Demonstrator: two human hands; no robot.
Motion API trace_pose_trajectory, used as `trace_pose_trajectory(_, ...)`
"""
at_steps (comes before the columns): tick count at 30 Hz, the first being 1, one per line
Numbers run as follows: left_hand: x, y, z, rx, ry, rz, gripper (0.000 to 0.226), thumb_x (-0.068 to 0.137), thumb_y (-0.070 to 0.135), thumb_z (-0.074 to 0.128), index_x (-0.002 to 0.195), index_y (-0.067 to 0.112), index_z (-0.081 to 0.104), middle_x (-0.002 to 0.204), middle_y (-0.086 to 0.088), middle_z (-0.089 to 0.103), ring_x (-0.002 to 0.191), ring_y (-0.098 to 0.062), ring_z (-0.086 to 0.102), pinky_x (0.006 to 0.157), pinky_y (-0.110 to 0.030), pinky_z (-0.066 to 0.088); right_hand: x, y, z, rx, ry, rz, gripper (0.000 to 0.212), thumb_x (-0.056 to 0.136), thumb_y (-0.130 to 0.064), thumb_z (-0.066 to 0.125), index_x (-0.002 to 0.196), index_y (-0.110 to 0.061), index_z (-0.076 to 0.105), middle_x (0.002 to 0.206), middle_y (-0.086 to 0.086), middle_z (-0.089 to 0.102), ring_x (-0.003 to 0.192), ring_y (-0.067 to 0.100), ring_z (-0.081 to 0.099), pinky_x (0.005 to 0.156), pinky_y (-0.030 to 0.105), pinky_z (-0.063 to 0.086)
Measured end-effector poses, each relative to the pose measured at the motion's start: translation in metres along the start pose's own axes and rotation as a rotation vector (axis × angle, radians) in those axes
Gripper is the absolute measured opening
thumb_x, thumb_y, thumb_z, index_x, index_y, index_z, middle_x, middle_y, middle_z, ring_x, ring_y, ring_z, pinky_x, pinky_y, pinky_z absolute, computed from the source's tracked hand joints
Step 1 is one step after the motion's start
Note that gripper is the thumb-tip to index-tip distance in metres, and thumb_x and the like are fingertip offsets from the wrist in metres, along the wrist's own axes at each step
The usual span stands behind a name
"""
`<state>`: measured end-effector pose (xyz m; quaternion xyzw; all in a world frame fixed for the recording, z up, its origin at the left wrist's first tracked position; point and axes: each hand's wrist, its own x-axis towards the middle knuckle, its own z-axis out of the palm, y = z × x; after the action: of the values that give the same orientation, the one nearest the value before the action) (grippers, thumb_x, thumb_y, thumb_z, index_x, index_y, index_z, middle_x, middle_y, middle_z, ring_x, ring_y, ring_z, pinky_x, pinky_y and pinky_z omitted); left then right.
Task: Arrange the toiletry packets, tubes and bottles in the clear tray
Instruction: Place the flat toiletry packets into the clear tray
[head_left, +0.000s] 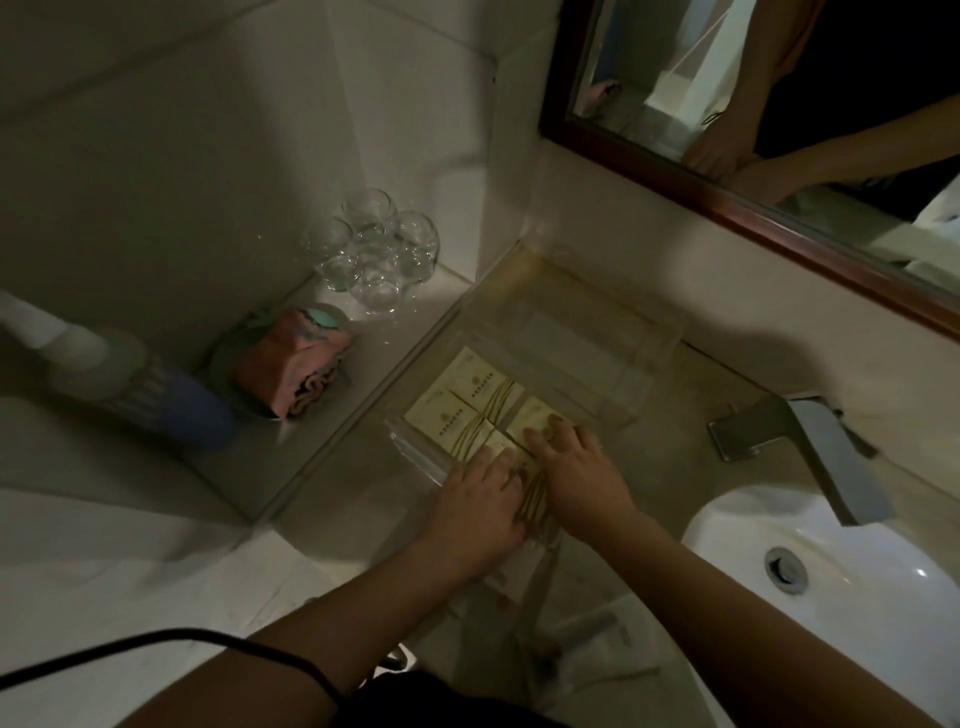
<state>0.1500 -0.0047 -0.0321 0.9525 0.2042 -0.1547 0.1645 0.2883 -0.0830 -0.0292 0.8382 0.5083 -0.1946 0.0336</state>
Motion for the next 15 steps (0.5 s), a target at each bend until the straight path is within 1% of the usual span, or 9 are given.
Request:
trace_pose_trajectory(5, -0.0002, -0.0007, -0.0029, 0.002, -0.011, -0.006, 0.060, 0.093, 0.044, 0.039, 0.145, 0.016, 0.030, 0.161, -0.007, 0.013, 0.148, -0.029, 0.006, 0.118, -0.047, 0.012, 0.0024, -0.0037, -0.0033, -0.010, -0.020, -0.012, 0.061, 0.095, -0.032, 0.045, 0.151, -0.030, 0.021, 0.158, 0.011, 0.017, 0.139, 0.037, 0.021, 0.108, 0.043, 0.033)
trace_pose_trajectory(8, 0.0006, -0.0007, -0.0019, 0.002, 0.003, -0.021, 0.057, 0.090, 0.044, 0.042, 0.140, 0.017, 0.035, 0.159, -0.010, 0.015, 0.147, -0.032, 0.006, 0.118, -0.049, 0.015, 0.0050, -0.0026, -0.0033, -0.006, -0.023, -0.020, 0.063, 0.093, -0.032, 0.048, 0.151, -0.031, 0.022, 0.158, 0.011, 0.017, 0.140, 0.036, 0.019, 0.109, 0.044, 0.034)
trace_pose_trajectory(11, 0.0015, -0.0022, -0.0032, -0.012, 0.014, -0.020, 0.053, 0.089, 0.044, 0.045, 0.135, 0.018, 0.039, 0.159, -0.012, 0.013, 0.146, -0.033, 0.004, 0.117, -0.051, 0.015, 0.0055, -0.0024, -0.0013, 0.005, -0.028, -0.019, 0.062, 0.093, -0.032, 0.046, 0.150, -0.032, 0.022, 0.158, 0.011, 0.018, 0.139, 0.037, 0.019, 0.110, 0.045, 0.035)
trace_pose_trajectory(15, 0.0020, -0.0039, -0.0065, -0.033, -0.003, -0.019, 0.052, 0.089, 0.042, 0.046, 0.136, 0.019, 0.038, 0.158, -0.012, 0.015, 0.146, -0.036, 0.007, 0.116, -0.050, 0.016, 0.0038, -0.0047, -0.0045, 0.025, -0.056, 0.002, 0.063, 0.094, -0.032, 0.046, 0.151, -0.031, 0.019, 0.159, 0.010, 0.014, 0.141, 0.036, 0.015, 0.111, 0.046, 0.032)
